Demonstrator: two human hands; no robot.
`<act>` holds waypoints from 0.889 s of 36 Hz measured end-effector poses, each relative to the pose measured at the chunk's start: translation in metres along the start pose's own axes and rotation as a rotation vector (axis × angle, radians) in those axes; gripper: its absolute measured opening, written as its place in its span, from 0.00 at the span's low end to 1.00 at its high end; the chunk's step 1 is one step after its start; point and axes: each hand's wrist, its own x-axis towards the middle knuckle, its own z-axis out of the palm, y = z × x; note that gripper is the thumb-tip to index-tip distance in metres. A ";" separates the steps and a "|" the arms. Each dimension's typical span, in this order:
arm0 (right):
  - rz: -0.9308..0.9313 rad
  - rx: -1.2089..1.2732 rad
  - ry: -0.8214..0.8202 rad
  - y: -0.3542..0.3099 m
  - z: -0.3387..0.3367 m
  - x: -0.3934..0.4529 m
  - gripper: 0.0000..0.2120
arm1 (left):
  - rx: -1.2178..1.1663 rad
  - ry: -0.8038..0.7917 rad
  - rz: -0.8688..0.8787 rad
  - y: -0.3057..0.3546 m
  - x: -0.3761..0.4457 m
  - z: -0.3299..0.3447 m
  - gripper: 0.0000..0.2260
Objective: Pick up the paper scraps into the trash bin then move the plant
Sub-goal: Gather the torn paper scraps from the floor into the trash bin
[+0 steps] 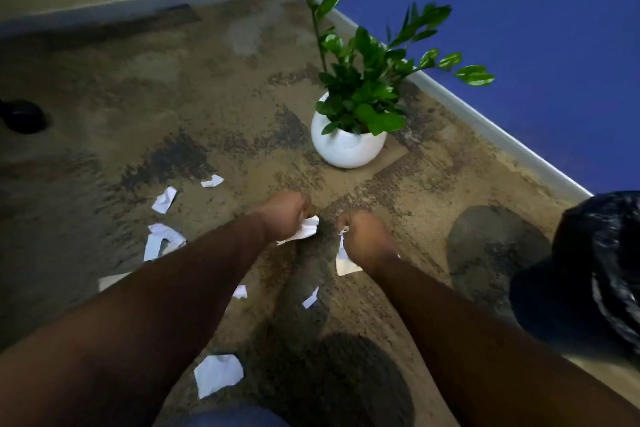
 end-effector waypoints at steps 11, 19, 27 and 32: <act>0.028 -0.036 0.222 0.060 -0.097 -0.013 0.07 | 0.025 0.079 0.188 0.116 0.042 -0.026 0.12; 0.180 -0.066 0.436 0.141 -0.188 -0.038 0.07 | 0.018 0.218 0.299 0.228 0.078 -0.039 0.13; 0.294 -0.067 0.556 0.222 -0.258 -0.088 0.13 | -0.066 0.231 0.420 0.357 0.091 -0.021 0.15; 0.391 -0.080 0.556 0.269 -0.278 -0.116 0.12 | -0.099 0.209 0.498 0.419 0.088 -0.003 0.09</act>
